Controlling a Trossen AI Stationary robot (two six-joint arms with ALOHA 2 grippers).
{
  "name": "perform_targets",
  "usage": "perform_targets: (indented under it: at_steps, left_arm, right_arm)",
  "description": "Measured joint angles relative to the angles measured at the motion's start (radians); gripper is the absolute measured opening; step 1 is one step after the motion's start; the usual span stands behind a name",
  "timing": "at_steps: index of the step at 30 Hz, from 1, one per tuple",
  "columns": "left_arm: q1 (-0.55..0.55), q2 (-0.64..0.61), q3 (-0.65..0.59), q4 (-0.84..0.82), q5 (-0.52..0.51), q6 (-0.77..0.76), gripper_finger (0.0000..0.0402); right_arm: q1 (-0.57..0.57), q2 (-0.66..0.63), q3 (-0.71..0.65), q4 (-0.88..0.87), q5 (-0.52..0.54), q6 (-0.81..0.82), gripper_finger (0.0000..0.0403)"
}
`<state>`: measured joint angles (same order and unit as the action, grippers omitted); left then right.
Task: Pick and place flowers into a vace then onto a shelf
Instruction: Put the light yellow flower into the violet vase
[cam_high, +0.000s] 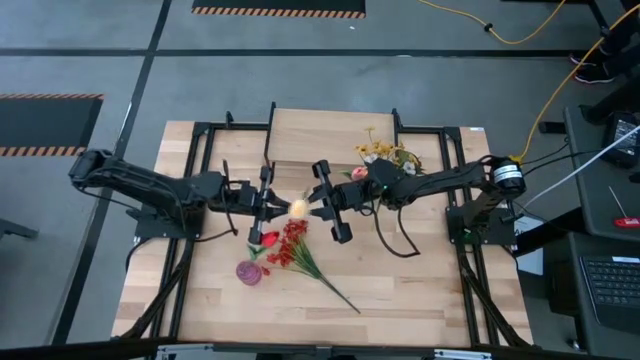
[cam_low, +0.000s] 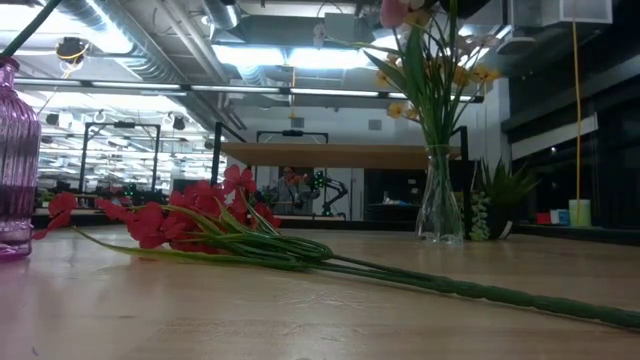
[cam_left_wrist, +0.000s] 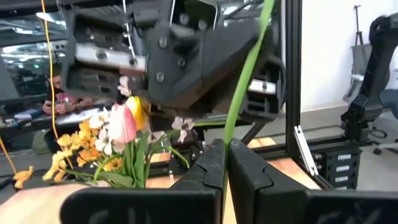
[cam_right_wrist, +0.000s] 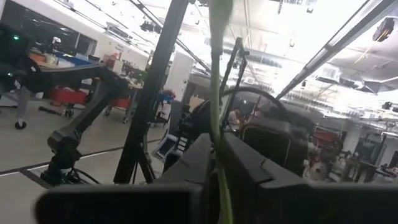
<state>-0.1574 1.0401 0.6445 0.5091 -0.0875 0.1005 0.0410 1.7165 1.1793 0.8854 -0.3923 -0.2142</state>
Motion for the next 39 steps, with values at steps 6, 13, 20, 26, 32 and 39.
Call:
perform_targets:
  at_steps: [6, 13, 20, 26, 32, 39]
  left_arm:
    - [0.0, -0.048, 0.0, -0.022, 0.0, 0.0, 0.0002]
    - [-0.008, -0.112, 0.0, -0.07, -0.014, 0.015, 0.0002]
    - [-0.065, -0.167, 0.0, -0.142, -0.083, 0.052, 0.0002]
    - [-0.156, -0.213, 0.0, -0.227, -0.214, 0.062, 0.0002]
    - [-0.247, -0.24, 0.0, -0.274, -0.271, 0.08, 0.0002]
    - [-0.362, -0.303, -0.004, -0.276, -0.424, 0.153, 0.0002]
  right_arm:
    - [0.0, -0.053, 0.0, -0.103, 0.001, 0.004, 0.0111]
    - [0.001, -0.128, -0.002, -0.25, -0.006, -0.003, 0.0151]
    - [0.004, -0.201, -0.002, -0.464, 0.043, -0.027, 0.0131]
    - [0.033, -0.242, -0.065, -0.522, 0.189, -0.059, 0.0035]
    - [0.074, -0.308, -0.191, -0.467, 0.242, -0.048, 0.001]
    - [0.156, -0.374, -0.349, -0.354, 0.338, -0.024, 0.0006]
